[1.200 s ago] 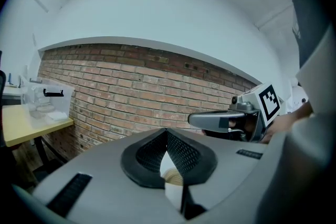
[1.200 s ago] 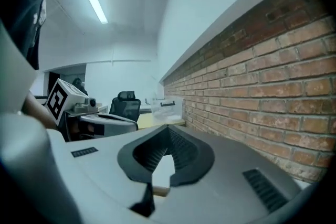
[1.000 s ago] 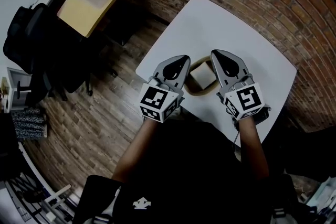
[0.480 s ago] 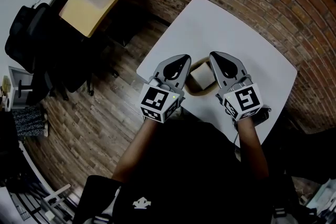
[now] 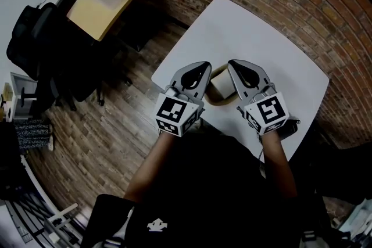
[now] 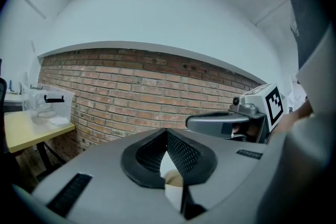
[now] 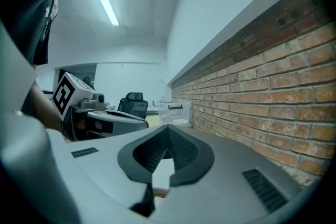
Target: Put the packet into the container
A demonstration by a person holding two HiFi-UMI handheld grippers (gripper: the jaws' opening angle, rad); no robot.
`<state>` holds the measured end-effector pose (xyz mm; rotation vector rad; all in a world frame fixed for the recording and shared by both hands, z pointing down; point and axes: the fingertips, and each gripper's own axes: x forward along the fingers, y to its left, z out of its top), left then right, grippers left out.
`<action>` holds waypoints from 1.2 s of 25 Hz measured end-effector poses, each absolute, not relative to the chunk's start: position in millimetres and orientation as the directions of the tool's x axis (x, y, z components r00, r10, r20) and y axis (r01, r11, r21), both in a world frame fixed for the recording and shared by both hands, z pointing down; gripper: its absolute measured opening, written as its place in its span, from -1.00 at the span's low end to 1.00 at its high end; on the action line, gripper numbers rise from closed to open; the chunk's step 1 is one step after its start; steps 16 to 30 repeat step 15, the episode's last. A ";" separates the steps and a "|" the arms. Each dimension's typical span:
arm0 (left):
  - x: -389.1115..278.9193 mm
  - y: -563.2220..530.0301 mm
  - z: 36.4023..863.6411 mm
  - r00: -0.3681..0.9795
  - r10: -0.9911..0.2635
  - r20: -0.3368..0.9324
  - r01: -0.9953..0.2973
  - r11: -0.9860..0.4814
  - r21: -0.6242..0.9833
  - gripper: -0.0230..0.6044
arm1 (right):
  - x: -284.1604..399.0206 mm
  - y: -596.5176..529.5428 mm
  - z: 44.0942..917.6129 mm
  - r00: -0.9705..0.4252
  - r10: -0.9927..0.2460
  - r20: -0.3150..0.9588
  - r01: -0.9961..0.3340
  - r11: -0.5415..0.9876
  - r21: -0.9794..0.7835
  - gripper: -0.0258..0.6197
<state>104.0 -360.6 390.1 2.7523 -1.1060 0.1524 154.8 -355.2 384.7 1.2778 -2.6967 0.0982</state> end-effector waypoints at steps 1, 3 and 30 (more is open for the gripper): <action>104.7 -359.8 390.5 0.719 -0.676 0.159 -0.694 -0.710 0.122 -0.91 | 155.6 -354.7 385.2 -0.622 -0.764 0.169 -0.776 0.631 0.000 -0.91; 105.9 -358.0 390.9 0.720 -0.675 0.160 -0.693 -0.710 0.123 -0.91 | 156.0 -353.6 385.6 -0.623 -0.764 0.170 -0.775 0.632 -0.002 -0.91; 110.8 -351.7 392.0 0.721 -0.672 0.168 -0.692 -0.711 0.123 -0.91 | 157.0 -348.3 387.1 -0.629 -0.757 0.177 -0.768 0.640 0.005 -0.91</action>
